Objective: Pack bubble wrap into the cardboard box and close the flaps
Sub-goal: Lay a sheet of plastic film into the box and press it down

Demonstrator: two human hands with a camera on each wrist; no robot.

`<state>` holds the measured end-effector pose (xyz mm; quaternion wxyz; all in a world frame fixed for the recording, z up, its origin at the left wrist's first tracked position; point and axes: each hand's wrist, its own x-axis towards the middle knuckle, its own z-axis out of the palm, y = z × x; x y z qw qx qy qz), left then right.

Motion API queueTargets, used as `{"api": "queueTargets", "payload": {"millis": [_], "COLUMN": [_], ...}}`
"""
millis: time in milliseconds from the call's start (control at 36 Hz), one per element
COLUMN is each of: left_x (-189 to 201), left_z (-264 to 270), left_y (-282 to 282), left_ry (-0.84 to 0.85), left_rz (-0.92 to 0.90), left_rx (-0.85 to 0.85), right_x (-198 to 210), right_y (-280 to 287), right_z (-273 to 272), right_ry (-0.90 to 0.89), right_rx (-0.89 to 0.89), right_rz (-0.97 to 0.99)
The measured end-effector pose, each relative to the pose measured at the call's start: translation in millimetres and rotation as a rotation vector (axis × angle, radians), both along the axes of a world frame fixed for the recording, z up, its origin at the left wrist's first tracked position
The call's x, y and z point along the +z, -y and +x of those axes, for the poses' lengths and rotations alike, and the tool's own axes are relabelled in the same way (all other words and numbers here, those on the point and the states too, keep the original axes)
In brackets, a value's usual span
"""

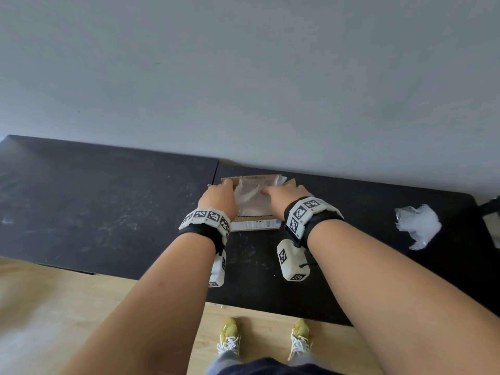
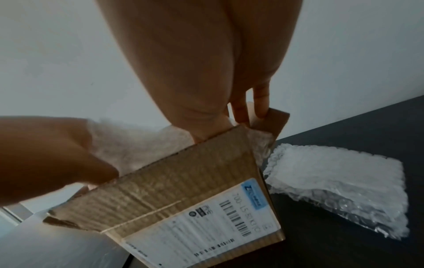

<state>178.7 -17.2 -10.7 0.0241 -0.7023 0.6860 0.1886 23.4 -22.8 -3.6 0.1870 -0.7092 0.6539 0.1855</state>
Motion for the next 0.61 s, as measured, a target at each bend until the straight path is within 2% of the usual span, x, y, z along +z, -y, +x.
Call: {"api": "queueTargets", "payload": {"millis": [83, 167, 306, 472, 611], "left_x": [4.3, 6.1, 2.7, 10.3, 19.8], "left_z": [3.6, 5.7, 4.9, -2.3, -11.7], "left_y": [1.9, 0.3, -8.9, -18.5, -20.7], "left_ry": [-0.166, -0.207, -0.077, -0.047, 0.007], "left_rz": [-0.053, -0.095, -0.258, -0.473, -0.490], "left_rx": [0.142, 0.185, -0.015, -0.195, -0.212], "right_x": [-15.1, -26.7, -35.8, -25.3, -15.0], "right_y": [8.3, 20.2, 30.5, 28.9, 16.9], "right_z": [2.1, 5.5, 5.6, 4.0, -5.7], "right_ry": [-0.055, -0.101, -0.117, -0.071, 0.093], "right_rx": [0.003, -0.021, -0.053, -0.112, -0.106], "right_rz": [0.011, 0.065, 0.086, 0.130, -0.059]}}
